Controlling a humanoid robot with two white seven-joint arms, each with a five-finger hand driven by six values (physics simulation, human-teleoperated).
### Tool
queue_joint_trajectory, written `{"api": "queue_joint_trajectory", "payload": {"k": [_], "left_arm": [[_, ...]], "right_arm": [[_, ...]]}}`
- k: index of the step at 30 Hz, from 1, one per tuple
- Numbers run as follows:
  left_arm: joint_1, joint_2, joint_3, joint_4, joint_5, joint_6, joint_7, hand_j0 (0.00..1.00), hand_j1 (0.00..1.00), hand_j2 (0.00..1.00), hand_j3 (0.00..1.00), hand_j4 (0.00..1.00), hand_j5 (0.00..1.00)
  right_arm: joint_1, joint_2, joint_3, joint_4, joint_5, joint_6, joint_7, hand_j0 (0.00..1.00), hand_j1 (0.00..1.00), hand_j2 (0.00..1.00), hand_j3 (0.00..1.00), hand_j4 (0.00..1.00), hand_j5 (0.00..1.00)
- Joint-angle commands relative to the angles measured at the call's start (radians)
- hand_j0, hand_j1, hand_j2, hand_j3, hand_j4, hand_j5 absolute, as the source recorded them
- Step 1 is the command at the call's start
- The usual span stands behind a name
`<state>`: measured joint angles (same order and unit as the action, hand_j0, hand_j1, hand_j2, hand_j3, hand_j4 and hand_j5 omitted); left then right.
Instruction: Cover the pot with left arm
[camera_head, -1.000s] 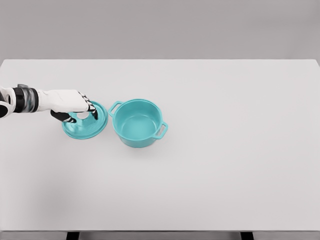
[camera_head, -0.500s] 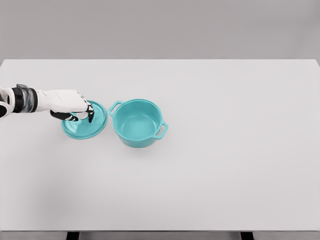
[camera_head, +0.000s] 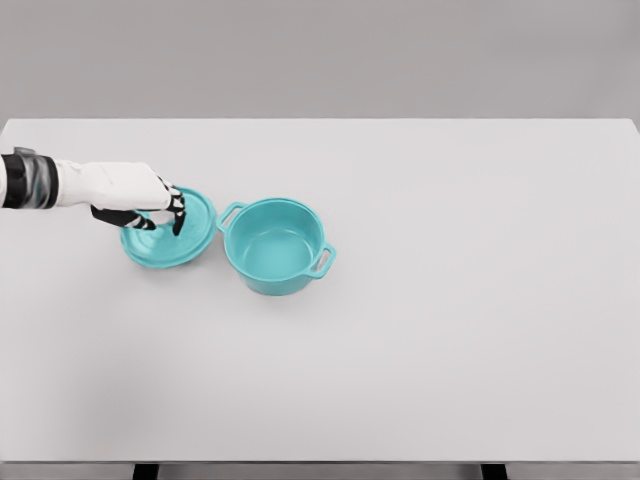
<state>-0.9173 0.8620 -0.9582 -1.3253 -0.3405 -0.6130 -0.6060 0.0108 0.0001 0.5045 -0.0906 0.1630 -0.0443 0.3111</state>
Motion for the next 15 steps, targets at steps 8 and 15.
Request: {"api": "queue_joint_trajectory", "payload": {"k": [8, 15], "left_arm": [[-0.034, 0.042, 0.002, -0.037, 0.064, 0.002, -0.005, 0.48, 0.48, 0.48, 0.48, 0.48, 0.48], [-0.048, 0.048, 0.001, -0.071, 0.118, 0.002, -0.005, 0.49, 0.49, 0.49, 0.49, 0.49, 0.49]], "right_arm": [[0.000, 0.000, 0.000, 0.000, 0.000, 0.000, 0.000, 1.00, 1.00, 1.00, 1.00, 1.00, 1.00], [0.002, 0.000, 0.000, 0.000, 0.000, 0.000, 0.000, 1.00, 1.00, 1.00, 1.00, 1.00, 1.00]]}}
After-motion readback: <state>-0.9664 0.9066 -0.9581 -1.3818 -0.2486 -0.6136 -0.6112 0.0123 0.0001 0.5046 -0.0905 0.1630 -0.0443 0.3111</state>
